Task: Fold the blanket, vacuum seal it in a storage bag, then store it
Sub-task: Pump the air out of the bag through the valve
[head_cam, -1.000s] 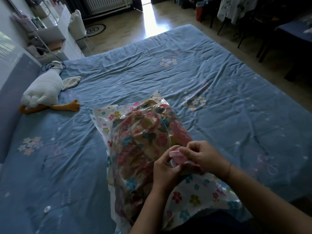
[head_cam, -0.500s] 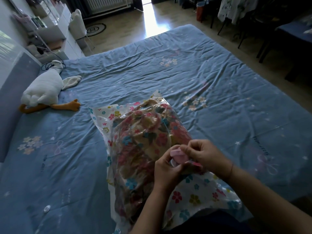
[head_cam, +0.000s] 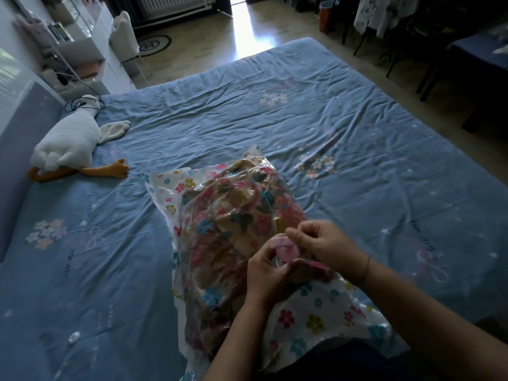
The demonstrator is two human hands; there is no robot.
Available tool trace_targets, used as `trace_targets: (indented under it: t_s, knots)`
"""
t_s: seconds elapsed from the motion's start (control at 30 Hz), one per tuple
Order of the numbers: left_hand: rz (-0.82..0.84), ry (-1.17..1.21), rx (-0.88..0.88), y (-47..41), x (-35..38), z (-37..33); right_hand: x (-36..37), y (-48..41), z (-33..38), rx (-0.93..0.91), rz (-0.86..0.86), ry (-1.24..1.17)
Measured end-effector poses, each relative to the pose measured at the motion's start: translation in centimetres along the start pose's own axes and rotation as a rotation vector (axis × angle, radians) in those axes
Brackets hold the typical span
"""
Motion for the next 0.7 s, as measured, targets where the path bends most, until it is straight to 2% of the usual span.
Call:
trace_targets:
  t_s: [0.07,0.13,0.2,0.3,0.37,0.47,0.57,0.63,0.7]
  knots:
    - [0.021,-0.006,-0.007,-0.3,-0.1,0.1,-0.7,0.6,2.5,-0.077,0.039,-0.2]
    - [0.046,-0.017,-0.049,-0.4,0.0,1.0,-0.7,0.9,3.2,-0.104,0.09,-0.283]
    - [0.049,-0.037,-0.076,0.1,0.2,2.1,-0.1,0.5,1.3,-0.06,0.071,-0.147]
    - [0.046,-0.052,-0.102,1.1,1.0,3.1,0.9,-0.9,-5.0,0.148,-0.004,0.173]
    - [0.048,-0.046,-0.111,1.4,1.4,3.2,0.8,-1.2,-6.6,0.217,-0.041,0.257]
    - [0.025,-0.005,-0.102,0.6,1.1,3.1,-0.1,0.2,-1.9,0.038,-0.078,0.058]
    - [0.053,0.017,-0.098,0.1,1.0,2.4,-1.3,2.1,2.6,-0.11,0.019,-0.279]
    - [0.039,0.002,-0.096,0.2,1.0,2.3,-1.3,2.1,1.9,-0.098,0.043,-0.28]
    - [0.04,-0.024,-0.091,0.6,1.2,2.6,-0.6,1.2,-1.4,0.002,0.007,-0.111]
Point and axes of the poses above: each hand's wrist, its own y-axis away from the middle knuckle, its own x-axis out of the palm, z = x × y, the point moved 6 cm from there along -y, towards the middle knuckle, and after that the axes turned 13 degrees about x, right-handed, at the moved point
